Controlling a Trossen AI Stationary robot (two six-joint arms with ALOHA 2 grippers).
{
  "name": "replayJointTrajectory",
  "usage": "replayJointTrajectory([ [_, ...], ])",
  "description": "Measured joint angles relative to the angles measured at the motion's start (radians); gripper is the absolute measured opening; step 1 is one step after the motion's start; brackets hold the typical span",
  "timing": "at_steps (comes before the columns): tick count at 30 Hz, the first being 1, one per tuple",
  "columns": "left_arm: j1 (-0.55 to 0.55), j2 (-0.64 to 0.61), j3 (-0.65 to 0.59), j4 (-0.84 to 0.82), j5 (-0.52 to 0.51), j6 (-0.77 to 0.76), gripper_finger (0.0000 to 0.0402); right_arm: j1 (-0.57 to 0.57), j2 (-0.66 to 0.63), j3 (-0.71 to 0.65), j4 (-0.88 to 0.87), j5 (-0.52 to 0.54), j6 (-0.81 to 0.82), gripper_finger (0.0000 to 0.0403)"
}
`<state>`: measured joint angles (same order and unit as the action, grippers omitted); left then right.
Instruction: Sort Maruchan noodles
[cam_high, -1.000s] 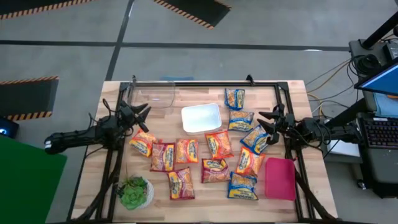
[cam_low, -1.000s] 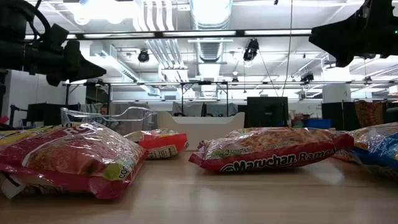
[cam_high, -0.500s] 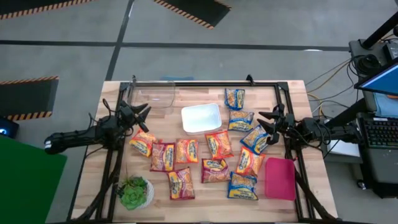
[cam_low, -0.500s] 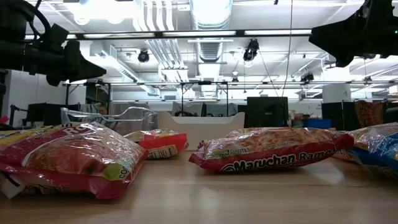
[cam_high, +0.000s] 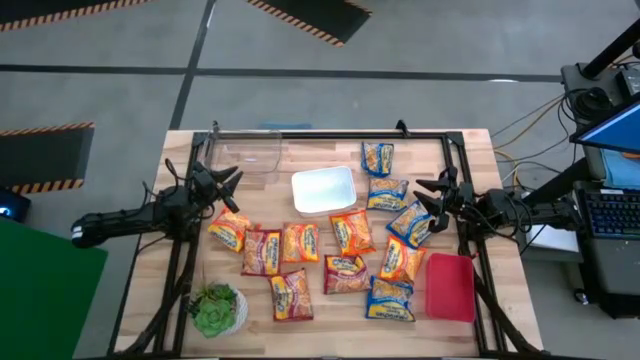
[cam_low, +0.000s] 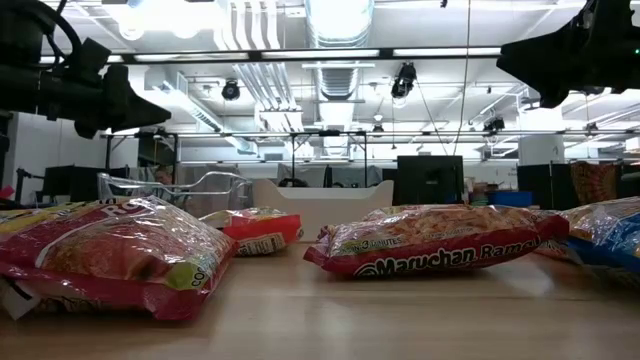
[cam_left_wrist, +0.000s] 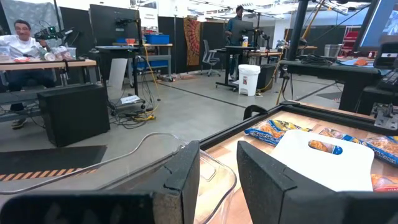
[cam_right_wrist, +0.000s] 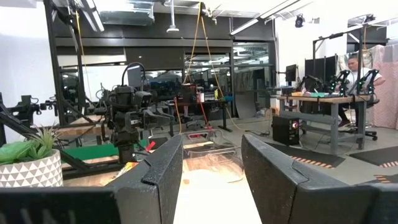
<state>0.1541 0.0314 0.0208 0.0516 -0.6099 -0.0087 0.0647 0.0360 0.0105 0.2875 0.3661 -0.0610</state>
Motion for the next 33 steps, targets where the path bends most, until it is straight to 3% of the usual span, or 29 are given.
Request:
replayJointTrajectory([
  [30, 0.000, 0.000, 0.000, 0.000, 0.000, 0.000, 0.0091, 0.000, 0.000, 0.000, 0.000, 0.000, 0.000, 0.0153],
  [33, 0.000, 0.000, 0.000, 0.013, 0.000, -0.080, 0.0091, 0.000, 0.000, 0.000, 0.000, 0.000, -0.001, 0.0153],
])
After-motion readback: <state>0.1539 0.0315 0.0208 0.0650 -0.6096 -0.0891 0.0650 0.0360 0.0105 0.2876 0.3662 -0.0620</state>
